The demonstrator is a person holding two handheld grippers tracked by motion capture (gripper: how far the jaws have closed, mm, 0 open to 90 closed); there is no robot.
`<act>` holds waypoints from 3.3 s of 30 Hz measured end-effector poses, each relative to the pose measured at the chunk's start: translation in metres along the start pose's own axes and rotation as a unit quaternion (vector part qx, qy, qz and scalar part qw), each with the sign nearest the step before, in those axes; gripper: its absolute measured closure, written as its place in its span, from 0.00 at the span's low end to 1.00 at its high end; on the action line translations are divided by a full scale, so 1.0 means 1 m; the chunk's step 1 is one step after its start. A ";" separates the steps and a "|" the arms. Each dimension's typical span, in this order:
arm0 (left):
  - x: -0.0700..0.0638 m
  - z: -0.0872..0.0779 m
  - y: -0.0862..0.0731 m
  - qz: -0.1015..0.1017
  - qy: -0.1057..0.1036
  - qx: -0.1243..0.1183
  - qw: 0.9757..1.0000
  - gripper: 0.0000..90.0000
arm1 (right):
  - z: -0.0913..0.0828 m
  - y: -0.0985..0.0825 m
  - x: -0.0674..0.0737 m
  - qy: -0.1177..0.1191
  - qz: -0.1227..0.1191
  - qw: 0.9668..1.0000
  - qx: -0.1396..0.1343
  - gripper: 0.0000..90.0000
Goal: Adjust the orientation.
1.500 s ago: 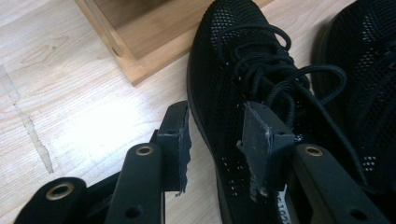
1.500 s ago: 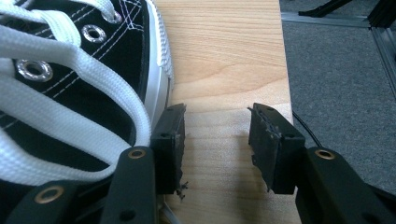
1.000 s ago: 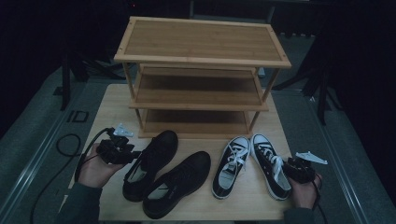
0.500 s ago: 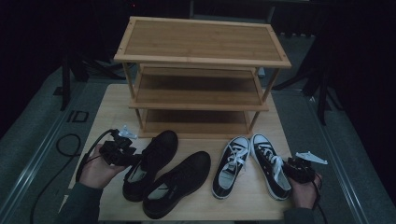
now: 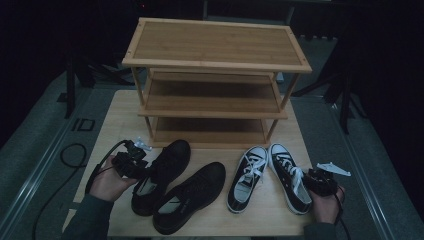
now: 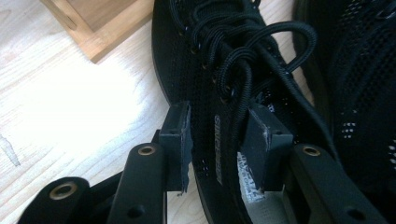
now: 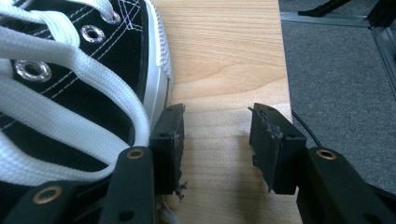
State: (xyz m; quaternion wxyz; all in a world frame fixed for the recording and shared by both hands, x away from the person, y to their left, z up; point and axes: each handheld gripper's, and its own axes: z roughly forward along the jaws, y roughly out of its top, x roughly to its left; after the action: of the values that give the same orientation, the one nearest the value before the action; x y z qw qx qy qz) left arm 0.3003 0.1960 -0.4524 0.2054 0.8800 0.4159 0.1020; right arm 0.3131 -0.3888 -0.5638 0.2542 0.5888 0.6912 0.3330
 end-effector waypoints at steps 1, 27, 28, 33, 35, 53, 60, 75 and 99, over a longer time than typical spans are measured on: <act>0.000 0.002 0.000 0.000 0.000 0.003 1.000 0.70 | 0.000 0.000 0.000 0.000 0.000 1.000 0.000 0.61; -0.003 0.026 0.008 0.001 0.027 0.046 0.999 0.97 | 0.000 0.000 0.000 0.000 0.001 1.000 0.000 0.60; -0.003 0.026 0.008 0.000 0.027 0.045 0.999 0.97 | 0.000 0.000 0.000 0.000 0.000 1.000 -0.001 0.60; 0.000 0.024 0.007 -0.009 0.028 0.040 0.999 0.98 | 0.000 0.000 0.000 0.000 0.000 1.000 0.000 0.60; 0.002 0.024 0.007 -0.012 0.024 0.036 0.999 0.98 | 0.000 0.000 0.000 0.001 0.001 1.000 0.000 0.60; 0.037 0.016 0.010 -0.031 0.012 -0.005 0.999 0.98 | 0.000 0.000 0.000 0.000 0.001 1.000 -0.001 0.60; 0.052 0.019 0.010 -0.013 0.010 0.003 1.000 0.98 | 0.000 0.000 0.000 0.000 0.001 1.000 -0.001 0.60; 0.068 0.019 0.004 -0.002 0.024 0.004 1.000 0.97 | 0.000 0.000 0.000 0.000 0.001 1.000 -0.001 0.60; 0.061 0.005 -0.006 -0.028 0.020 0.006 0.999 0.57 | 0.000 0.000 -0.001 0.000 0.001 1.000 0.000 0.60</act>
State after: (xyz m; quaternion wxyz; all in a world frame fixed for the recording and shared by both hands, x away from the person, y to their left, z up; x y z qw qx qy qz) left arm 0.3360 0.2451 -0.4592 0.1947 0.8670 0.4449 0.1117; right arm 0.3132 -0.3893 -0.5639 0.2544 0.5894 0.6905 0.3334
